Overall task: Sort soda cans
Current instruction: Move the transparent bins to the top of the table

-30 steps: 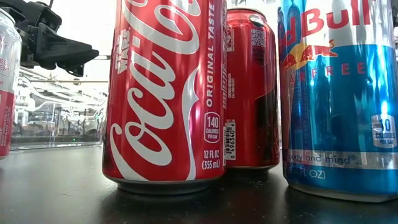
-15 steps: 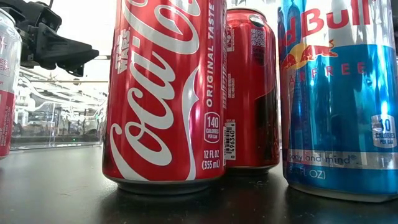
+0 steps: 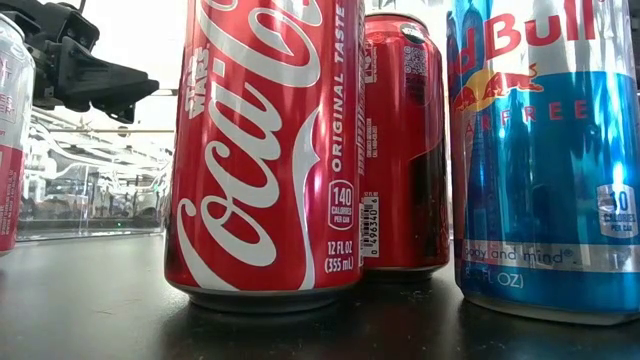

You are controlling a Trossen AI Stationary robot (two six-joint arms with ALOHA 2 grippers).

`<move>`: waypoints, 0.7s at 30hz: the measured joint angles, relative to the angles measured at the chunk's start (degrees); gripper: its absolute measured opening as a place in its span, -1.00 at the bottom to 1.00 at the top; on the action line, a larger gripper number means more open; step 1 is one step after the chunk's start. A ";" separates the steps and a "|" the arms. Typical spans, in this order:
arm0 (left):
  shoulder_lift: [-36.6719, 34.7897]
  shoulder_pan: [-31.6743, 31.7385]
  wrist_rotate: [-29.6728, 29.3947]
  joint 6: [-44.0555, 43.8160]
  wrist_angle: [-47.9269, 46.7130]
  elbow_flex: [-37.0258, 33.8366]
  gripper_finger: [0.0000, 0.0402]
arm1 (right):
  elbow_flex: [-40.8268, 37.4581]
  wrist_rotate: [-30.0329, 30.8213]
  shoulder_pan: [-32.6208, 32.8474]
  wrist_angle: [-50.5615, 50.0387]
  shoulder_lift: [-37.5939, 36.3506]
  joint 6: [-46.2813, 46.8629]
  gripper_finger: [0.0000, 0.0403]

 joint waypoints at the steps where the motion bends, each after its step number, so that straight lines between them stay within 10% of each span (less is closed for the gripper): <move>1: 0.00 0.00 0.02 -0.02 -0.01 -0.01 -0.40 | -0.83 -0.01 0.00 1.09 0.00 0.04 -0.29; 6: 0.00 -0.01 0.00 0.00 0.00 0.01 -0.40 | -5.19 -0.40 0.00 5.61 0.25 1.69 -0.38; 12: 0.00 0.00 0.00 -0.01 0.00 0.01 -0.40 | -6.85 -4.13 0.00 9.34 1.93 2.56 -0.93; 21: 0.00 -0.01 0.00 -0.02 0.00 0.01 -0.40 | -6.85 4.97 -3.08 20.43 2.62 5.10 -0.99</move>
